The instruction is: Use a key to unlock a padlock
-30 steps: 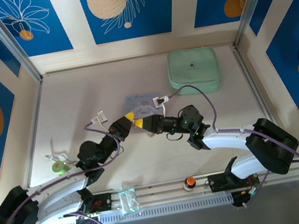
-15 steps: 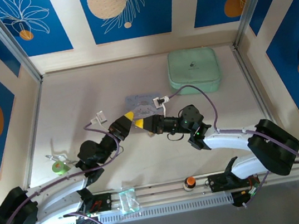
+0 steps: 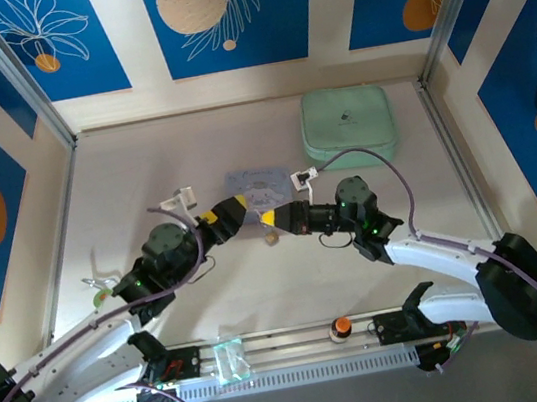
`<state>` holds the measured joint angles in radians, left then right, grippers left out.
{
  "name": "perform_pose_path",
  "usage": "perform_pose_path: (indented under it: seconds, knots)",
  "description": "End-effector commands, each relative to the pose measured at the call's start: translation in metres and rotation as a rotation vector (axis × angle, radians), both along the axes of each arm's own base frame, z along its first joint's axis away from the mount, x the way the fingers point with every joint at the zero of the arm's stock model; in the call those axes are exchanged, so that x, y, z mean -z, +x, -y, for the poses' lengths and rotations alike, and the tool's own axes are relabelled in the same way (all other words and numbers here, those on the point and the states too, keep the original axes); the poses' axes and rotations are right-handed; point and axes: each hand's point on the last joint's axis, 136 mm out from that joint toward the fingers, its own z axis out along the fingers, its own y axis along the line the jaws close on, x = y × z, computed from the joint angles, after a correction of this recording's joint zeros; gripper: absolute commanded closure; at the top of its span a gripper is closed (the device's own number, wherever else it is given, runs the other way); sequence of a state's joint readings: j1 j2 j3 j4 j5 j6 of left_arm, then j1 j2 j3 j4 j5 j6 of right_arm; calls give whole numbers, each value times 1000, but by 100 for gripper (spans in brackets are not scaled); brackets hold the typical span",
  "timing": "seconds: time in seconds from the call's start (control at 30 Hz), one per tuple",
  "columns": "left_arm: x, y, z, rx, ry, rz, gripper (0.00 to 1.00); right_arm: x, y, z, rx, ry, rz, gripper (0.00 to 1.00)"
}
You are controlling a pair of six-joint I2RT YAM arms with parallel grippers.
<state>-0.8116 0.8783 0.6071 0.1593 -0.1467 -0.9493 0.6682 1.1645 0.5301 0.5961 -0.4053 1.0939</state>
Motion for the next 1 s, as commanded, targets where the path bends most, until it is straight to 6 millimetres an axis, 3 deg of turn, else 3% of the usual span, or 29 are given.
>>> perform_pose_path:
  seconds: [0.0,0.27,0.67,0.87,0.97]
  knots:
    - [52,-5,0,56,250,-146,7,15,-13,8,-73,-120,-53,100]
    - [94,3,21,76,263,-272,1,44,-8,39,-11,-234,-162,100]
    - [149,26,60,96,362,-308,20,67,-11,60,39,-341,-191,100]
    - [169,38,60,48,433,-320,35,77,-13,64,55,-345,-208,100]
    - [183,38,61,44,450,-349,36,80,-14,66,65,-348,-214,100]
